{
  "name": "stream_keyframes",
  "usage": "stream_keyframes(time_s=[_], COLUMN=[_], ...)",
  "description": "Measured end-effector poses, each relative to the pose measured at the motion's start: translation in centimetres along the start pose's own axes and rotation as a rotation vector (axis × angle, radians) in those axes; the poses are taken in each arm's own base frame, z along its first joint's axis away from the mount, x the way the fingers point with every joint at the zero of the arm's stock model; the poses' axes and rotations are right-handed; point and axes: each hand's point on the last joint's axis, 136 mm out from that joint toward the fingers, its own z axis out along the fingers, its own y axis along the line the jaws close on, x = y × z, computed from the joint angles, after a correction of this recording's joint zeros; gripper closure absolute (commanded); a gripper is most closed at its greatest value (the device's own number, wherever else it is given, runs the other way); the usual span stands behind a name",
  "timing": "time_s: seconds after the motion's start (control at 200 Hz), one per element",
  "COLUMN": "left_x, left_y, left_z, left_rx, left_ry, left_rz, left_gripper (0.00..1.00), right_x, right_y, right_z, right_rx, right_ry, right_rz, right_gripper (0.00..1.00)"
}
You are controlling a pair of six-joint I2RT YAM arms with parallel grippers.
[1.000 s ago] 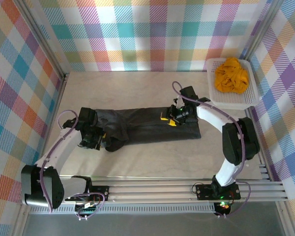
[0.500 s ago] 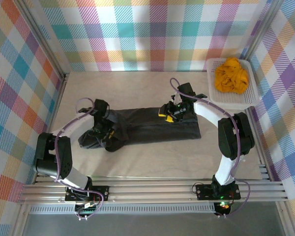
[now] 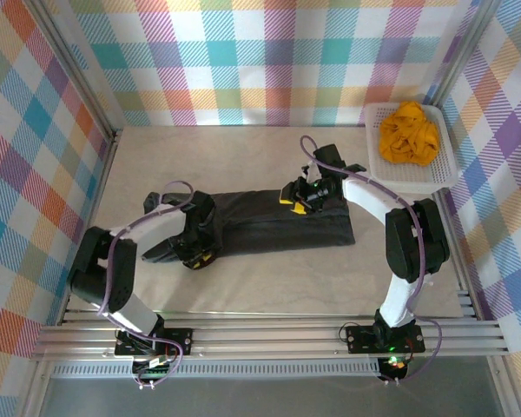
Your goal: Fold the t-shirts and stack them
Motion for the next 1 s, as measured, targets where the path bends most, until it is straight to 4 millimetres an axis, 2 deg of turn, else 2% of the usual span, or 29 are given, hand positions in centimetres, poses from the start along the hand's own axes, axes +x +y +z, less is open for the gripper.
stream_keyframes(time_s=[0.135,0.21,0.365,0.445,0.56,0.625,0.7,0.825,1.005], left_x=[-1.7,-2.9,-4.4,-5.3,-7.7,-9.0,-10.1,-11.1,-11.6], left_y=[0.1,1.4,5.3,6.1,5.9,5.4,4.6,3.7,3.5], left_z=[-4.7,-5.6,-2.7,-1.9,-1.9,-1.7,-1.4,-0.7,0.1], left_rx=[0.119,0.156,0.113,0.122,0.186,0.223,0.255,0.277,0.268], left_ry=[-0.122,-0.151,-0.107,-0.095,-0.125,-0.140,-0.159,-0.171,-0.181], left_rz=[-0.034,-0.099,-0.258,-0.310,-0.350,-0.342,-0.316,-0.262,-0.212], left_gripper=[0.43,0.42,0.44,0.49,0.56,0.63,0.67,0.67,0.71], right_x=[-0.6,-0.9,-2.3,-3.0,-3.6,-3.9,-4.3,-4.5,-4.4], right_y=[-0.3,-0.9,-3.1,-4.3,-5.9,-6.4,-6.9,-7.8,-9.1], right_z=[-0.1,-0.1,0.0,0.0,-0.3,-0.5,-0.8,-0.7,-0.1], right_rx=[0.001,0.007,0.028,0.040,0.058,0.062,0.064,0.071,0.101], right_ry=[-0.007,-0.007,-0.015,-0.018,-0.022,-0.025,-0.033,-0.031,-0.017], right_rz=[0.010,0.023,0.075,0.096,0.124,0.130,0.133,0.150,0.177], right_gripper=[0.53,0.52,0.52,0.52,0.52,0.52,0.52,0.52,0.52])
